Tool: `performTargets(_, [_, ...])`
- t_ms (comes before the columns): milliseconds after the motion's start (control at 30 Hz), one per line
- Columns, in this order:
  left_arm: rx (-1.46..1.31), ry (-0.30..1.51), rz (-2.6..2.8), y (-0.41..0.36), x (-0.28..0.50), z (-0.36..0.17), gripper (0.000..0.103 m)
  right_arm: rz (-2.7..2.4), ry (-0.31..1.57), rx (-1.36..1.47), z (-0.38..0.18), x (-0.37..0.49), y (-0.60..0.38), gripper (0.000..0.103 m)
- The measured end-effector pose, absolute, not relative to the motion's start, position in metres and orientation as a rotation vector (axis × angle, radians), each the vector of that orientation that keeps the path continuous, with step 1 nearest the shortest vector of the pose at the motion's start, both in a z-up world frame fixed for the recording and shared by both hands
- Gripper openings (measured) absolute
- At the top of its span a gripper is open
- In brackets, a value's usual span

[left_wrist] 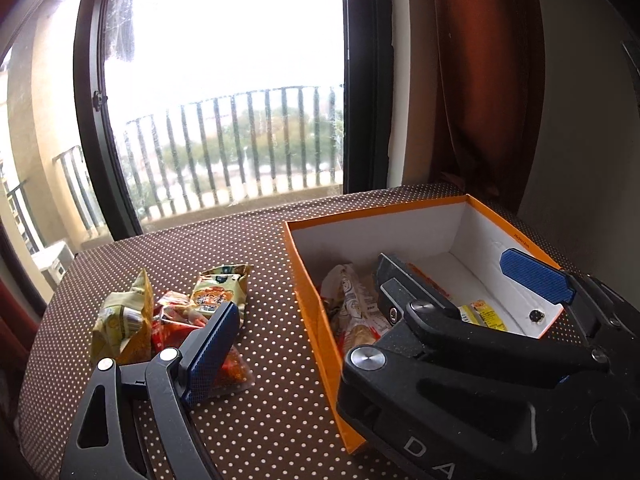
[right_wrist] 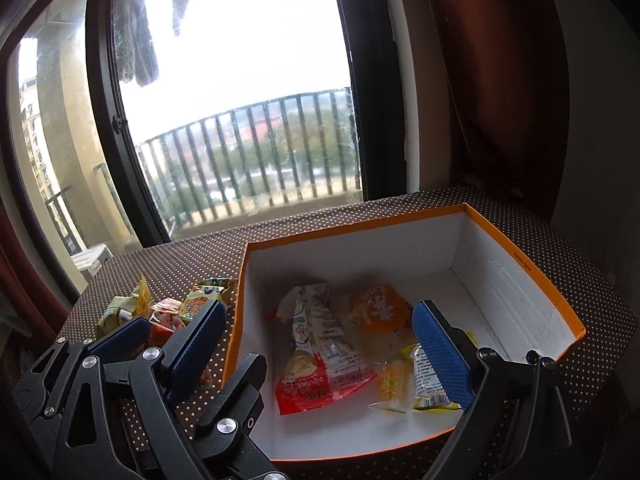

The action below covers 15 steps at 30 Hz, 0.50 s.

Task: Organize snacks
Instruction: 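Move both tools back from the shoebox toward the remaining snacks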

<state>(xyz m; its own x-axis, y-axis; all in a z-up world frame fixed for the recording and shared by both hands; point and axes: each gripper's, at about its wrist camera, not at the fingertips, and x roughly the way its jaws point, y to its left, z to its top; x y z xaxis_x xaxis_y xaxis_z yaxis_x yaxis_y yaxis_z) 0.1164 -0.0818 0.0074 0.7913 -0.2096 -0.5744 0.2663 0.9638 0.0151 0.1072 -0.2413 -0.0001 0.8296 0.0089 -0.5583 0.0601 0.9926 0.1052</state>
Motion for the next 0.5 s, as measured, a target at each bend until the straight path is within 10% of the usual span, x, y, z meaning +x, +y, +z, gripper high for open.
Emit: performTargets(500, [0.046,0.591,-0.189,-0.018,0.093,0.005,0.087,0.054,0.564,0.089,-0.001,0.092,-0.178,0.096])
